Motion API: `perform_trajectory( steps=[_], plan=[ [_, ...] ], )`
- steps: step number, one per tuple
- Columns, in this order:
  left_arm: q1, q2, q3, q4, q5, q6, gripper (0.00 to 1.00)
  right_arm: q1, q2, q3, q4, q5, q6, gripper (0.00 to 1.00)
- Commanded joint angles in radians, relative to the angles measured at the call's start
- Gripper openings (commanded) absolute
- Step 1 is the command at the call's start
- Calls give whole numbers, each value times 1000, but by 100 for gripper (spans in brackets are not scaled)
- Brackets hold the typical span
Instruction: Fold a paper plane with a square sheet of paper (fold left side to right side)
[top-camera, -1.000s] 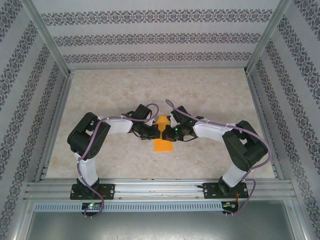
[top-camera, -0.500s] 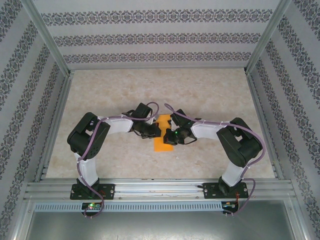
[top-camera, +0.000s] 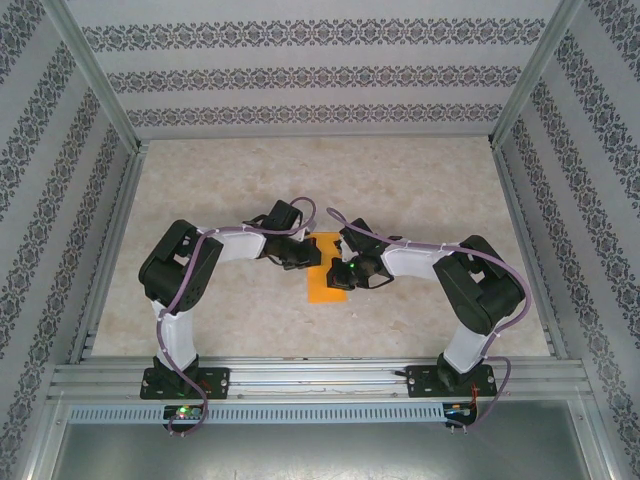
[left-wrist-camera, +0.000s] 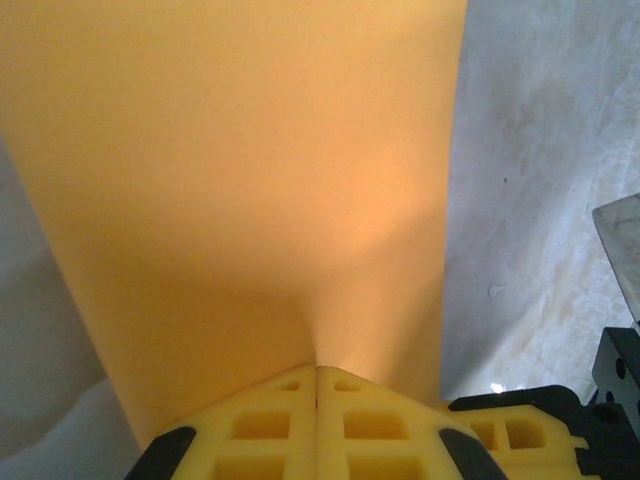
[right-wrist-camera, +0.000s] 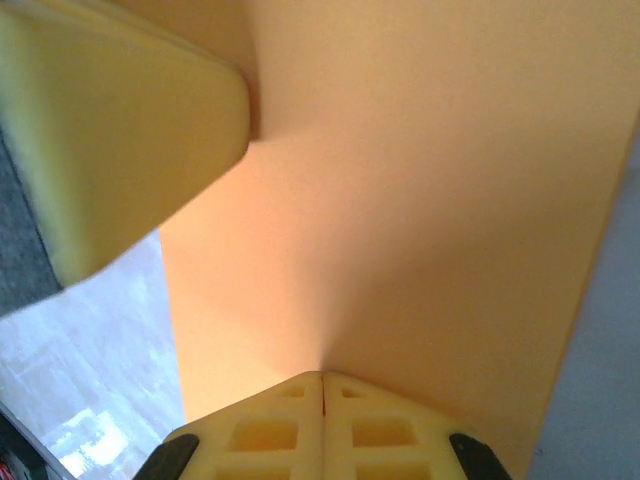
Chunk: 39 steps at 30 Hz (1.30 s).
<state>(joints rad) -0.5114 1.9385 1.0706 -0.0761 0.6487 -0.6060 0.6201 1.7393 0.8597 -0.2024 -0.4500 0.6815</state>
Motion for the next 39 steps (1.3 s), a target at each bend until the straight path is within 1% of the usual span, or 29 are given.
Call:
perform_trajectory(
  steps=[1, 7, 14, 18, 28, 39],
  plan=[
    [19, 11, -27, 42, -16, 26, 0, 9, 43, -25, -151, 106, -23, 0],
    [33, 26, -71, 100, -47, 25, 0, 10, 51, -24, -180, 119, -38, 0],
    [42, 32, -61, 81, -99, 50, 0, 11, 55, -25, -204, 137, -49, 0],
    [58, 42, -39, 76, -106, 58, 0, 11, 56, -28, -206, 137, -52, 0],
    [114, 86, 57, 35, -116, 90, 0, 11, 58, -33, -204, 138, -52, 0],
    [160, 171, 212, -50, -117, 137, 0, 11, 61, -34, -202, 131, -51, 0]
  ],
)
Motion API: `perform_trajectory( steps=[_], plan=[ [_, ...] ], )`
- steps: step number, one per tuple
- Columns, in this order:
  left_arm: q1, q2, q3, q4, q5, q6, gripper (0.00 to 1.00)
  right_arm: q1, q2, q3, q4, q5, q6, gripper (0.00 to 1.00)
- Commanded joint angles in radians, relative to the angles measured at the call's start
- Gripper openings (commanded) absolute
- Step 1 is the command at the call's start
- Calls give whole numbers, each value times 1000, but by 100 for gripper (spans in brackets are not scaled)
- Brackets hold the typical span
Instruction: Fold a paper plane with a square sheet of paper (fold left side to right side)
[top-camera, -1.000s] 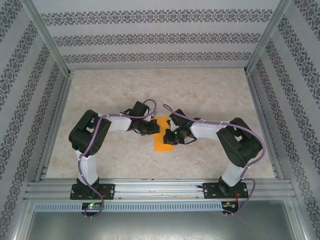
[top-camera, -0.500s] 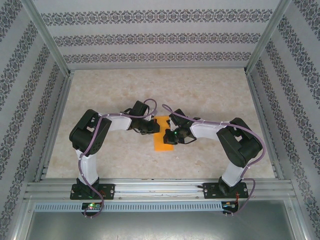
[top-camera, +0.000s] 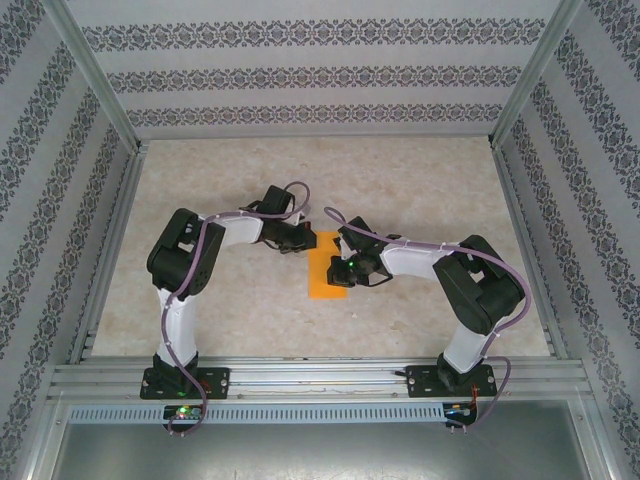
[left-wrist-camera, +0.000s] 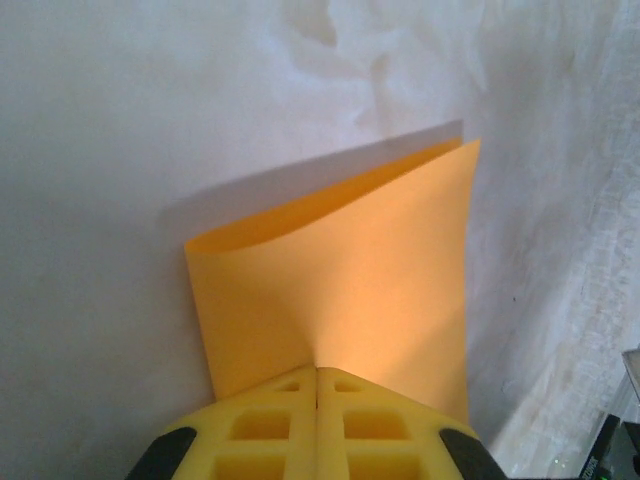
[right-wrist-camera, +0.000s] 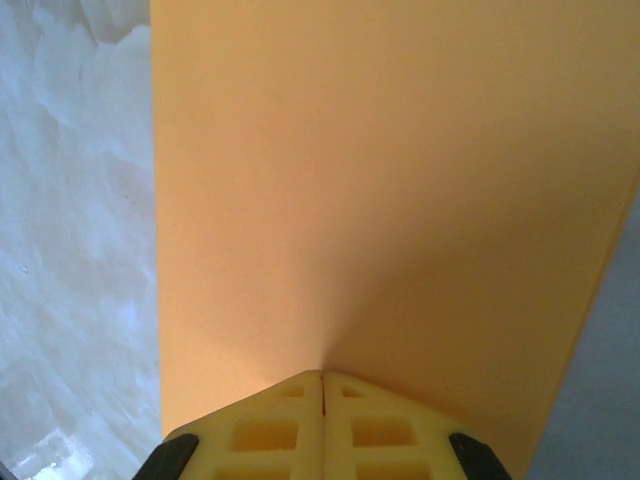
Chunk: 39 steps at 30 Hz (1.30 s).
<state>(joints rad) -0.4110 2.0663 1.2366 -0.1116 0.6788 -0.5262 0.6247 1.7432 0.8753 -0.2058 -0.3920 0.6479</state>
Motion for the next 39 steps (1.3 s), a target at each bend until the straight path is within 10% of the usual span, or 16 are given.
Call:
perform_trajectory(
  steps=[1, 26, 39],
  plan=[
    [62, 50, 59, -24, -149, 62, 0, 7, 57, -51, -198, 72, -17, 0],
    [113, 144, 309, -179, -138, 151, 0, 16, 41, -58, -147, 51, 35, 0],
    [28, -281, -133, -50, -47, 22, 0, 19, 10, -62, -112, 68, 47, 0]
  ],
)
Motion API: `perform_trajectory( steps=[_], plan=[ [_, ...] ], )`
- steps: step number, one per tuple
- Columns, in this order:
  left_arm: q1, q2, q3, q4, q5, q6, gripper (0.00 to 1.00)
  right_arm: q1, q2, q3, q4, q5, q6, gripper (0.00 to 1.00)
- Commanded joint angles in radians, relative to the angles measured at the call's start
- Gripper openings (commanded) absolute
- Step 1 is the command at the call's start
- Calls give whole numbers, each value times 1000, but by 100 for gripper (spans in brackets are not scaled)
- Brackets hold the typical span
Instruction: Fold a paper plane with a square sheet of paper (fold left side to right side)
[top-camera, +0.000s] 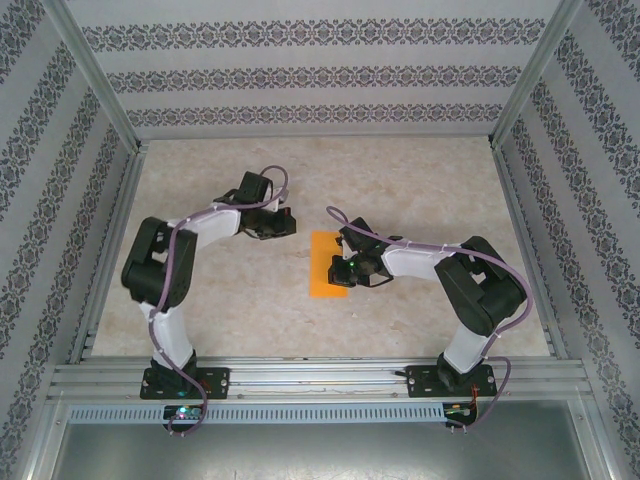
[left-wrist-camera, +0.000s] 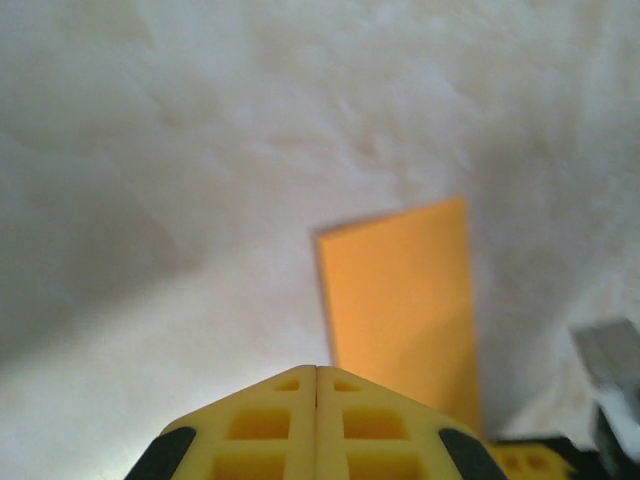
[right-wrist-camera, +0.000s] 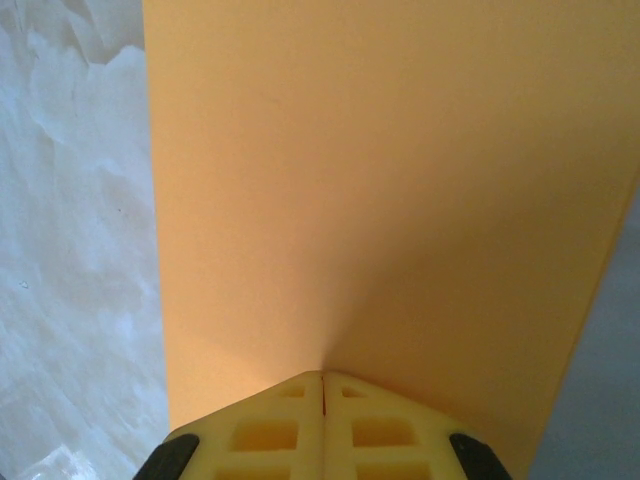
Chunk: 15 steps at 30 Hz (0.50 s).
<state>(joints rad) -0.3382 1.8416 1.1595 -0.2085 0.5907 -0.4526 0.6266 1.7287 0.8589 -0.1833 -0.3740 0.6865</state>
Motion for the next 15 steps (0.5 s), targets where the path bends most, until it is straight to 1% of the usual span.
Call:
perform_trajectory(
  steps=[1, 4, 7, 12, 15],
  plan=[
    [-64, -74, -84, 61, 45, -73, 0, 16, 27, -45, -135, 49, 5, 0],
    [-115, -87, -143, 134, 86, -139, 0, 16, 36, -42, -136, 49, 1, 0],
    [-153, -57, -160, 177, 96, -171, 0, 16, 43, -41, -131, 47, 1, 0],
    [-170, 15, -130, 178, 106, -159, 0, 17, 52, -41, -130, 46, -4, 0],
    [-170, 42, -107, 143, 79, -133, 0, 17, 51, -44, -129, 47, -4, 0]
  ],
)
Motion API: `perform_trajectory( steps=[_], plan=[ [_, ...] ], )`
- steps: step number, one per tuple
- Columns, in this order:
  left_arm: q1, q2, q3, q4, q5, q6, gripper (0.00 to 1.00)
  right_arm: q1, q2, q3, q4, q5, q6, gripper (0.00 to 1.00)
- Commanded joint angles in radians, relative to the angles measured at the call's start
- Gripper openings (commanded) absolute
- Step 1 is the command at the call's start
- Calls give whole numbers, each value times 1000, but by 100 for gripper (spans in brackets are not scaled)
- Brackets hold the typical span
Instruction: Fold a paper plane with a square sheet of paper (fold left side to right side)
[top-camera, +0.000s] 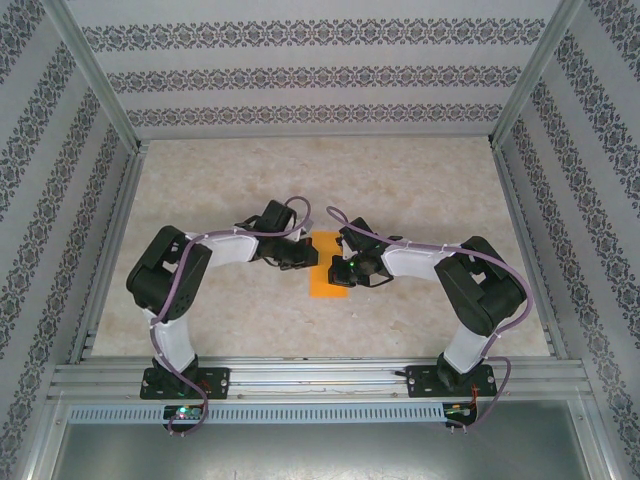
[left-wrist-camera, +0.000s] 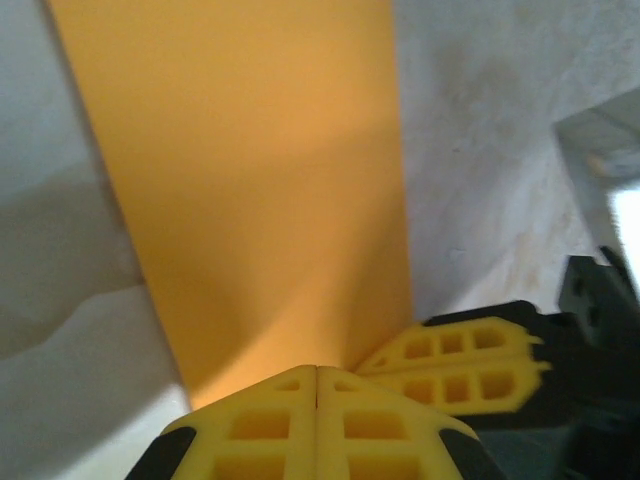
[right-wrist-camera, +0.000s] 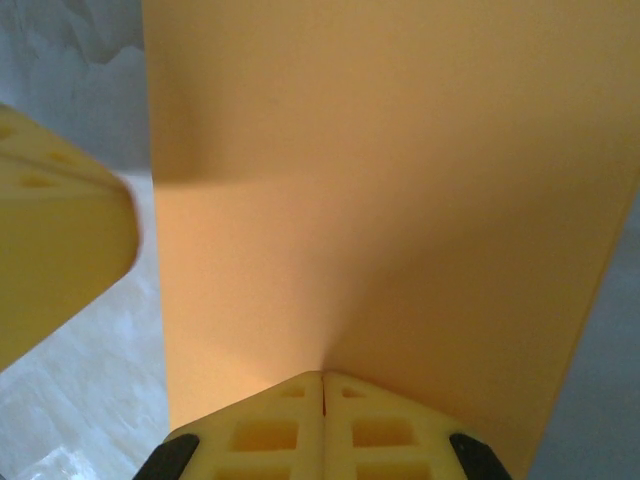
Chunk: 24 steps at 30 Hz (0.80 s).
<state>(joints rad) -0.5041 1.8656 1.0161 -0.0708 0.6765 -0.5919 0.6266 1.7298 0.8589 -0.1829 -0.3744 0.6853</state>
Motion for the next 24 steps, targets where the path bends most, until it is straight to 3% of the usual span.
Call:
perform_trajectory(
  steps=[1, 9, 17, 24],
  plan=[
    [-4, 26, 39, -7, -24, 14, 0, 18, 49, -44, -128, 48, -3, 0],
    [-4, 76, -1, -1, -74, 11, 0, 18, 23, -46, -114, 30, -3, 0],
    [-8, 63, -49, 8, -87, 13, 0, -15, -88, -13, -24, -114, 23, 21],
    [-17, 43, -100, 60, -90, -24, 0, -129, -202, -78, -63, -201, -3, 33]
  ],
)
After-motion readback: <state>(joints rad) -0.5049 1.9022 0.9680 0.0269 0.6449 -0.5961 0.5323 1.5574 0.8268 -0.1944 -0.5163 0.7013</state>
